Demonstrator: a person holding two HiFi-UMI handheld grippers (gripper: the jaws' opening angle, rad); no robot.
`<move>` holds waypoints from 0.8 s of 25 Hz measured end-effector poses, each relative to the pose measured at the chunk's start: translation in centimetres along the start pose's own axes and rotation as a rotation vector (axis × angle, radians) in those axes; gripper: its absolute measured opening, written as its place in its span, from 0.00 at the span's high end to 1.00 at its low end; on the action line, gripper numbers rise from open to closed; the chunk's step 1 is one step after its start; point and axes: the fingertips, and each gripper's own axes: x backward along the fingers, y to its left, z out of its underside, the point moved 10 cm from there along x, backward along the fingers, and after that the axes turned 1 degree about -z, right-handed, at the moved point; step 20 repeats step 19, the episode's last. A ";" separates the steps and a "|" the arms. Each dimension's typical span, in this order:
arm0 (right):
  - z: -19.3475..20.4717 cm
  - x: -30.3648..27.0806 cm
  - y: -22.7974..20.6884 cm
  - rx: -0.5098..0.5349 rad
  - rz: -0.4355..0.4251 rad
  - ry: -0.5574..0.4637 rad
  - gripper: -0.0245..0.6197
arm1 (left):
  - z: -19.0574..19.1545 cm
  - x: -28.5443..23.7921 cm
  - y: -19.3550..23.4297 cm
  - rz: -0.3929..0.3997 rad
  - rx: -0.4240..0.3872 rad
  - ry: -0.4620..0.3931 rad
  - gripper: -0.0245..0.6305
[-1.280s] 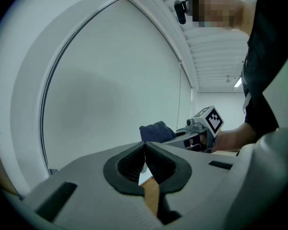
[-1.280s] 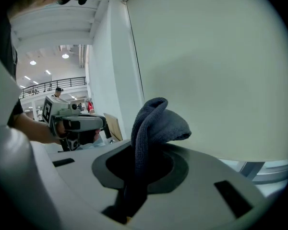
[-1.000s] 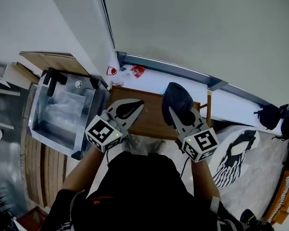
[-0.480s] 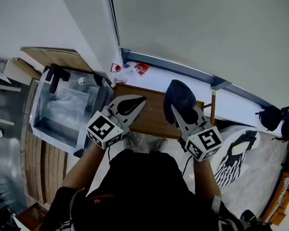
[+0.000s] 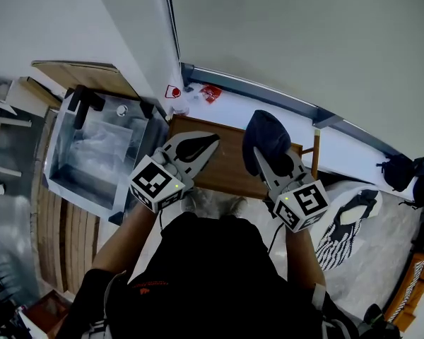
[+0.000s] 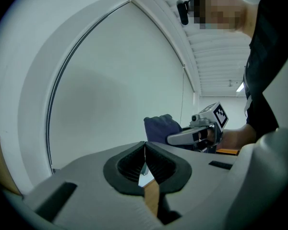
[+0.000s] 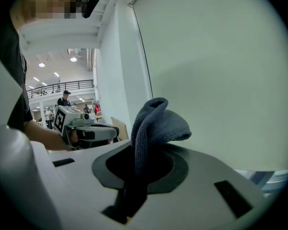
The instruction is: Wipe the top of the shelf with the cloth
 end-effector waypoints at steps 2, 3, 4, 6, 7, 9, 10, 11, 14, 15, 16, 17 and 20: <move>0.1 0.0 -0.1 -0.003 0.000 0.000 0.87 | 0.0 0.0 -0.1 0.000 0.000 0.001 0.93; 0.1 0.0 -0.1 -0.005 0.000 -0.001 0.87 | 0.0 0.0 -0.1 -0.001 0.000 0.001 0.93; 0.2 0.0 -0.1 -0.007 0.000 -0.001 0.87 | 0.0 0.0 -0.2 -0.001 0.001 0.002 0.93; 0.4 0.0 -0.1 -0.012 -0.001 0.000 0.87 | 0.0 0.0 -0.2 -0.003 0.001 0.002 0.93; 0.4 0.0 -0.2 -0.013 -0.002 0.001 0.87 | 0.0 -0.1 -0.3 -0.003 0.002 0.002 0.93; 0.4 0.0 -0.3 -0.013 -0.005 0.002 0.87 | -0.1 -0.2 -0.4 -0.005 0.000 0.003 0.93; 0.4 0.0 -0.3 -0.014 -0.007 0.001 0.87 | -0.1 -0.3 -0.4 -0.005 -0.001 0.003 0.93; 0.4 0.0 -0.4 -0.015 -0.008 0.001 0.87 | -0.1 -0.3 -0.5 -0.006 -0.001 0.004 0.93; 0.6 0.0 -0.4 -0.019 -0.007 0.004 0.87 | -0.1 -0.3 -0.7 -0.006 -0.001 0.006 0.93; 0.7 0.0 -0.4 -0.021 -0.008 0.005 0.87 | -0.1 -0.3 -0.7 -0.007 -0.001 0.006 0.93; 0.7 0.0 -0.4 -0.021 -0.009 0.005 0.87 | -0.1 -0.3 -0.8 -0.008 0.000 0.006 0.93; 0.8 0.0 -0.5 -0.022 -0.009 0.005 0.87 | -0.1 -0.3 -0.8 -0.010 0.002 0.006 0.93; 0.8 0.0 -0.5 -0.021 -0.011 0.004 0.87 | 0.0 -0.3 -0.8 -0.013 0.006 0.008 0.93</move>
